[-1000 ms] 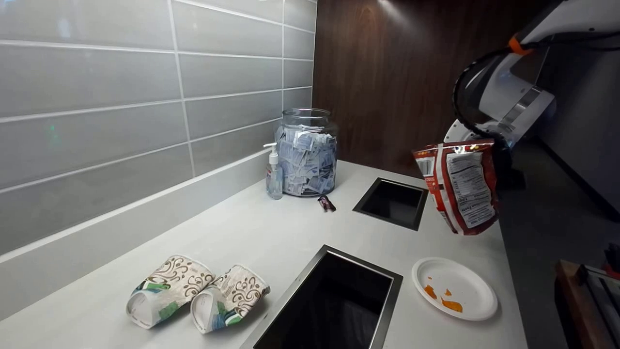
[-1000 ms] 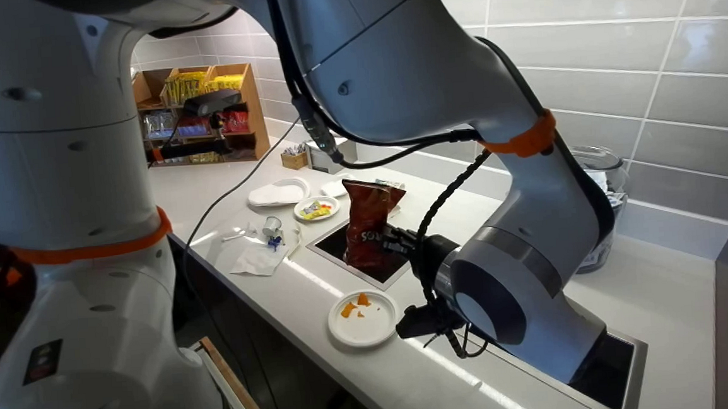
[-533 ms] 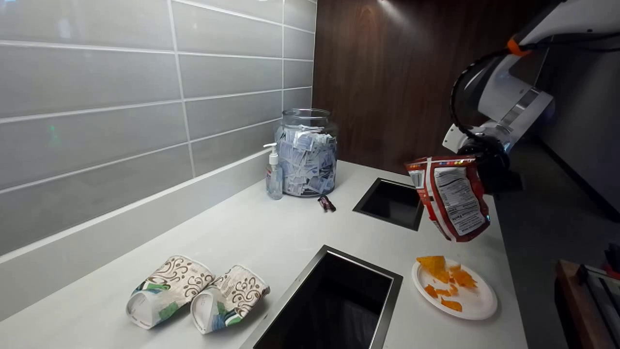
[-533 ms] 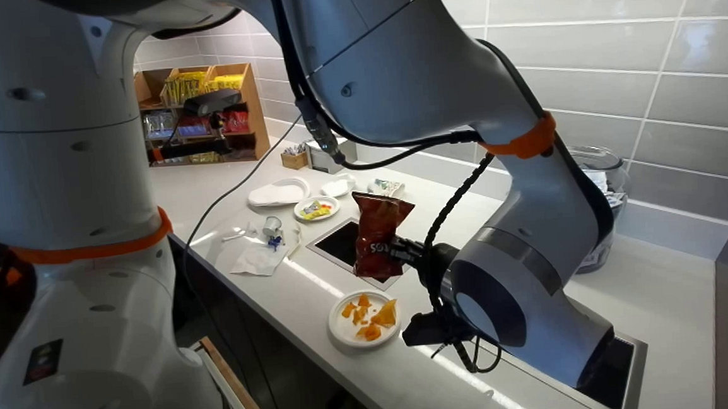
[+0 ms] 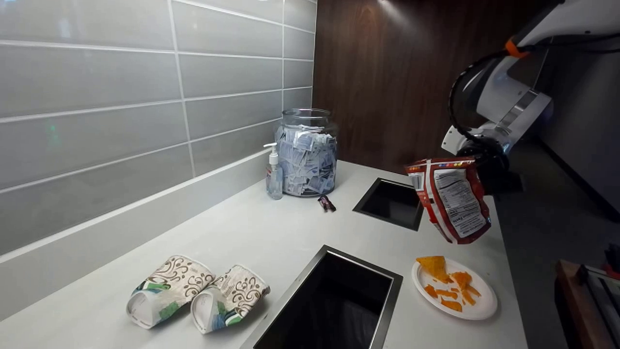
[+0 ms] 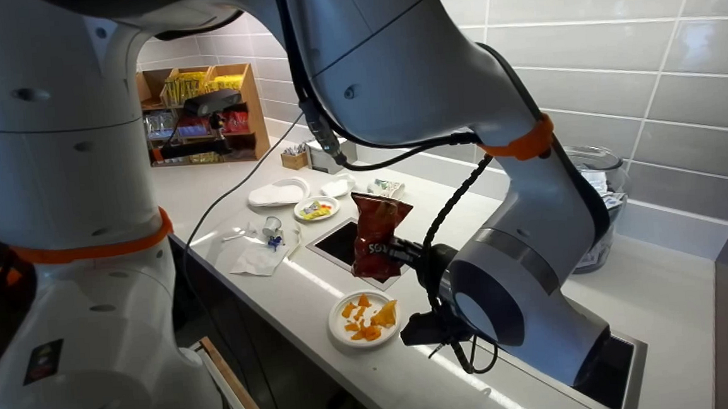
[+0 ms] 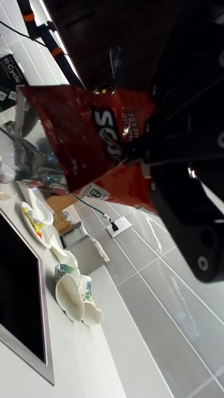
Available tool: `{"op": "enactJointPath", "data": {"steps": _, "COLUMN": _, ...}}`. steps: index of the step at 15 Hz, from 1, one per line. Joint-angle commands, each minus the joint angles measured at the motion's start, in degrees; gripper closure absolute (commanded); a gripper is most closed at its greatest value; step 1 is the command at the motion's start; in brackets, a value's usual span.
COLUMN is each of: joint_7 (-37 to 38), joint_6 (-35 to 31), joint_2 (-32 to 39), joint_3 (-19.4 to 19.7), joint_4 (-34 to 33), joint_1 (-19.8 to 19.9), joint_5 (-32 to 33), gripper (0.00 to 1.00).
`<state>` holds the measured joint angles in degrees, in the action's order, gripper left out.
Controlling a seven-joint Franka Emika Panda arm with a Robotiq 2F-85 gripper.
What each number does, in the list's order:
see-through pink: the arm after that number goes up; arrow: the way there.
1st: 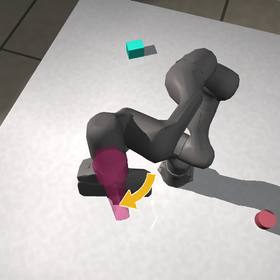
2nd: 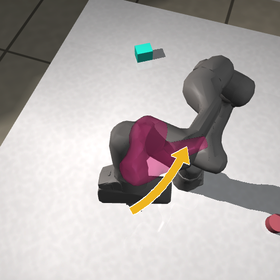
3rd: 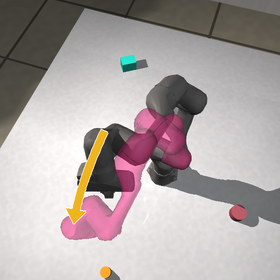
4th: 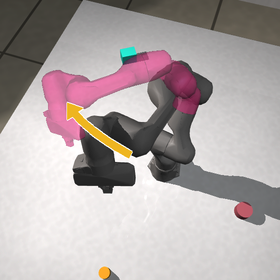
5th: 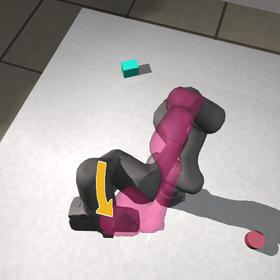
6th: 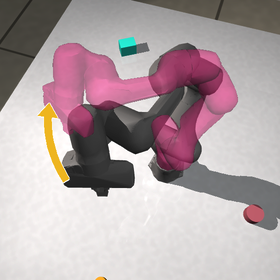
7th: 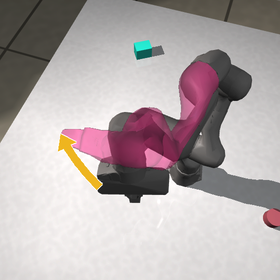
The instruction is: Pour the contents in the orange packet onto the white plate then throw the packet in the trash chute on the left.
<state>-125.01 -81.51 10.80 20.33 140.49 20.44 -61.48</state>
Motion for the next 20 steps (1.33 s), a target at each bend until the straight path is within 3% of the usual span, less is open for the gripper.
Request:
{"op": "enactJointPath", "data": {"steps": 1, "joint_7": 1.1, "joint_6": 0.9, "joint_2": 0.8, "joint_3": -0.2, "joint_4": -1.2, "joint_1": 0.1, "joint_5": 0.9, "gripper": 1.00}}
{"op": "enactJointPath", "data": {"steps": 11, "joint_7": 7.1, "joint_6": -6.3, "joint_2": -4.5, "joint_3": -1.5, "joint_4": 0.0, "joint_1": -2.5, "joint_5": 0.7, "gripper": 1.00}}
{"op": "enactJointPath", "data": {"steps": 20, "joint_7": 17.5, "joint_6": -24.2, "joint_2": -12.7, "joint_3": -6.4, "joint_4": 1.4, "joint_1": -7.1, "joint_5": 1.0, "gripper": 1.00}}
